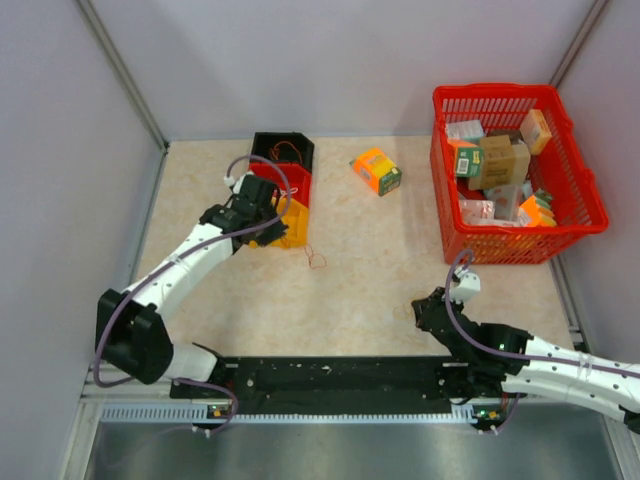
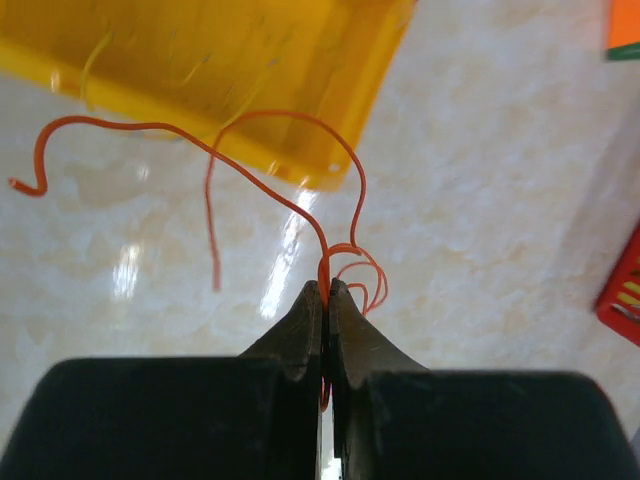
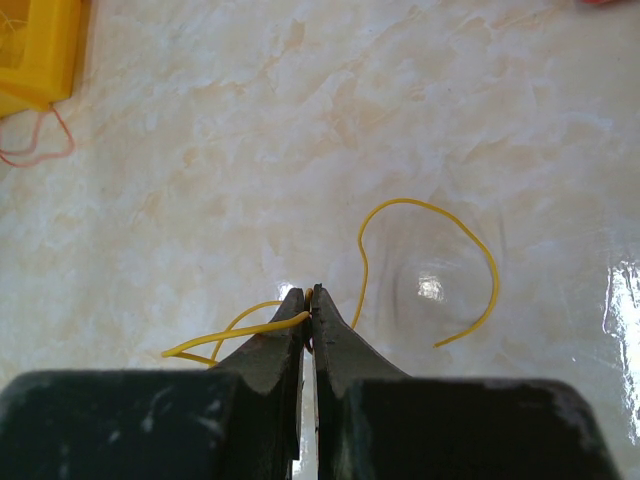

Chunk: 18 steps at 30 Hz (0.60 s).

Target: Untangle the cables

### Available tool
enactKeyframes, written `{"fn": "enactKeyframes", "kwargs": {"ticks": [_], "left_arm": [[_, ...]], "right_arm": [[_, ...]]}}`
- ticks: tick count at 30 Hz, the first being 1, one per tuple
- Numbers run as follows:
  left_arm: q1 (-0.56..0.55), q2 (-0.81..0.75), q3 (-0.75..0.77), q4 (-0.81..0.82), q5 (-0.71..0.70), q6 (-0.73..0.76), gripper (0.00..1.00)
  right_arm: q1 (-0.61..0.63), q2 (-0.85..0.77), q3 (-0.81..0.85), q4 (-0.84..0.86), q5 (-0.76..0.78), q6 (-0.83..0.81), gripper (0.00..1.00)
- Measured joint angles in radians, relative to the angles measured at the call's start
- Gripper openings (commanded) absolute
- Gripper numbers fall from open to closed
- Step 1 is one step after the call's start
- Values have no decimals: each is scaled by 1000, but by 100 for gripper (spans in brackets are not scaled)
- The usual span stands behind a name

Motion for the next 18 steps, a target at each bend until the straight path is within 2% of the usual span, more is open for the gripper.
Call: {"fn": "enactKeyframes", "kwargs": {"ticks": [6,9,13,18], "left_arm": [[16,-9,209,62,-67,317,0],[45,89,400,88,-129,464,0],[79,195,526,152,-199,585,0],[97,369,612,351,-336,762,0]], "right_arm": [[0,0,0,0,1,0,0],[0,0,0,0,1,0,0],[0,0,0,0,-1,0,0],[0,2,0,0,-3,0,0]]}}
